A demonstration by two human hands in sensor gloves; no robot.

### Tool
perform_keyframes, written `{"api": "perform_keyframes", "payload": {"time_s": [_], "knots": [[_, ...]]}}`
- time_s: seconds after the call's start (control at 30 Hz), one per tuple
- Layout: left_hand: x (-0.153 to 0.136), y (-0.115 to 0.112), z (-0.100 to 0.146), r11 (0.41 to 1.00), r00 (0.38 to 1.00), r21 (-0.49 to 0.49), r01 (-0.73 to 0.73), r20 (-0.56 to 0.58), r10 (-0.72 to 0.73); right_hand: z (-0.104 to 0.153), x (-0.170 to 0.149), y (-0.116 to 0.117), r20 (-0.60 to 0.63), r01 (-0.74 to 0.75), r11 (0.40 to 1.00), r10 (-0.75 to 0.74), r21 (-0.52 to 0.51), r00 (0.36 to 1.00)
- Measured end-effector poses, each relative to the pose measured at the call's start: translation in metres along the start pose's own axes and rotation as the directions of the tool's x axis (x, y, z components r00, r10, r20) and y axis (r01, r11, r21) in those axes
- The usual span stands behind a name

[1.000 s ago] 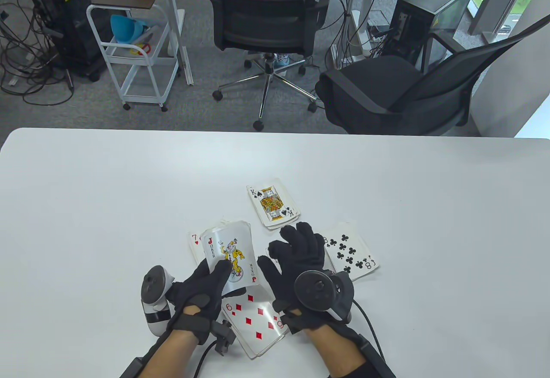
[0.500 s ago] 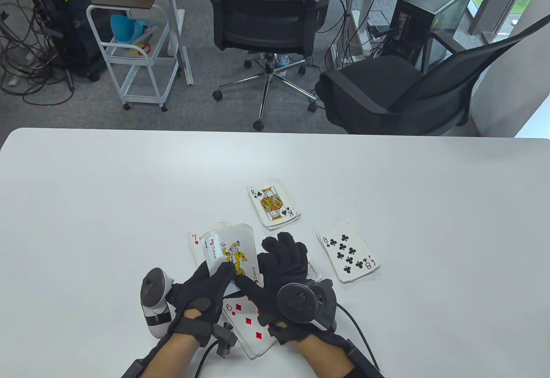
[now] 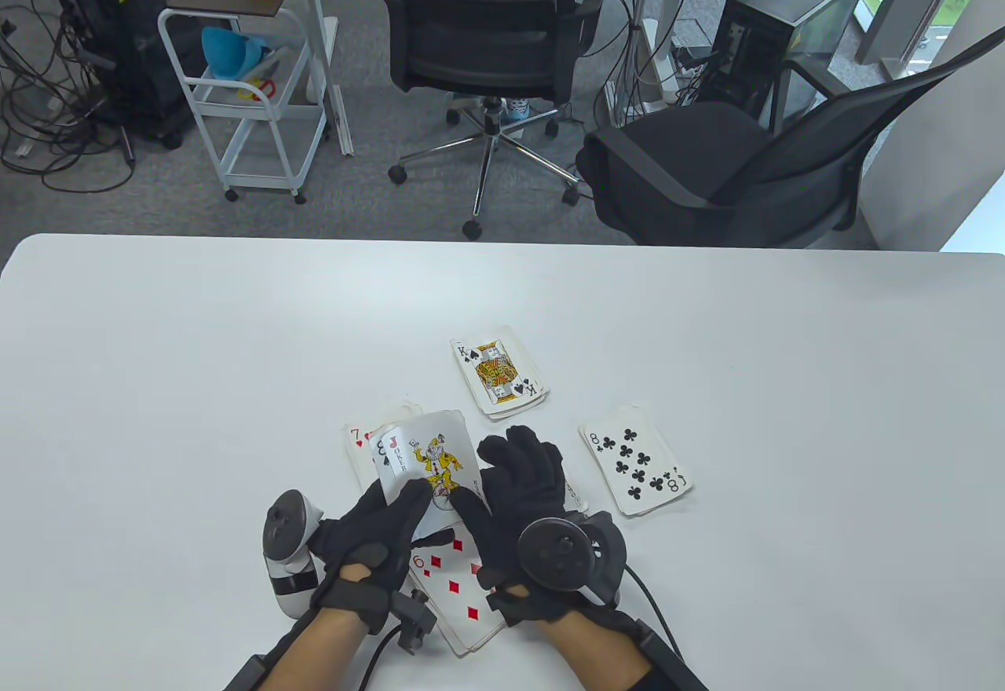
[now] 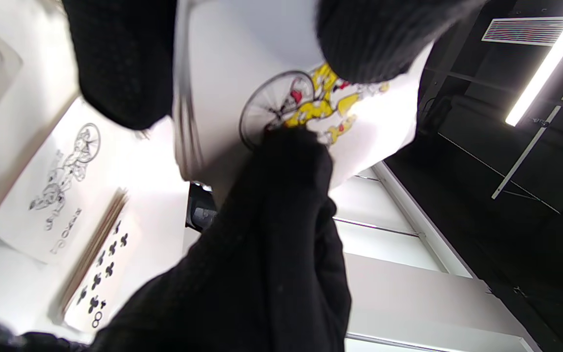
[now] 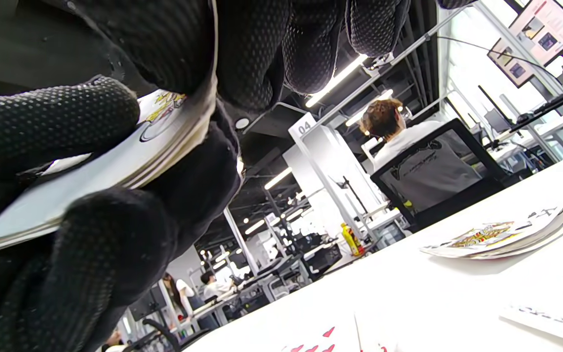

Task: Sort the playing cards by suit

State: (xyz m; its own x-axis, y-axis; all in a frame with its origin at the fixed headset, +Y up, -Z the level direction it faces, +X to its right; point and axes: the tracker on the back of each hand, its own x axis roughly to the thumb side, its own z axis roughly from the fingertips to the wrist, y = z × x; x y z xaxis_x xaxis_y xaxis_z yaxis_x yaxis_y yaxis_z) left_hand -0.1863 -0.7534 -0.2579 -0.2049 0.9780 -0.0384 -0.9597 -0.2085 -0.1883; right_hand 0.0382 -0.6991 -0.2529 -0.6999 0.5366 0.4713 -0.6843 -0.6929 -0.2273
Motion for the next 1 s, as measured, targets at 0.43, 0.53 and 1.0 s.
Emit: {"api": "perform_keyframes", "payload": {"time_s": [0.43, 0.53, 1.0], "knots": [[0.002, 0.002, 0.0, 1.0, 1.0, 0.003, 0.006, -0.001, -0.006, -0.005, -0.013, -0.011, -0.062, -0.019, 0.999, 0.016, -0.048, 0.998], [0.002, 0.002, 0.001, 1.0, 1.0, 0.012, 0.008, -0.005, -0.008, -0.007, -0.02, -0.016, -0.083, -0.022, 0.998, 0.017, -0.056, 0.996], [0.007, 0.008, 0.001, 0.999, 1.0, 0.043, 0.004, 0.008, -0.005, -0.022, -0.093, -0.054, -0.395, -0.105, 0.993, 0.117, 0.052, 0.911]]}}
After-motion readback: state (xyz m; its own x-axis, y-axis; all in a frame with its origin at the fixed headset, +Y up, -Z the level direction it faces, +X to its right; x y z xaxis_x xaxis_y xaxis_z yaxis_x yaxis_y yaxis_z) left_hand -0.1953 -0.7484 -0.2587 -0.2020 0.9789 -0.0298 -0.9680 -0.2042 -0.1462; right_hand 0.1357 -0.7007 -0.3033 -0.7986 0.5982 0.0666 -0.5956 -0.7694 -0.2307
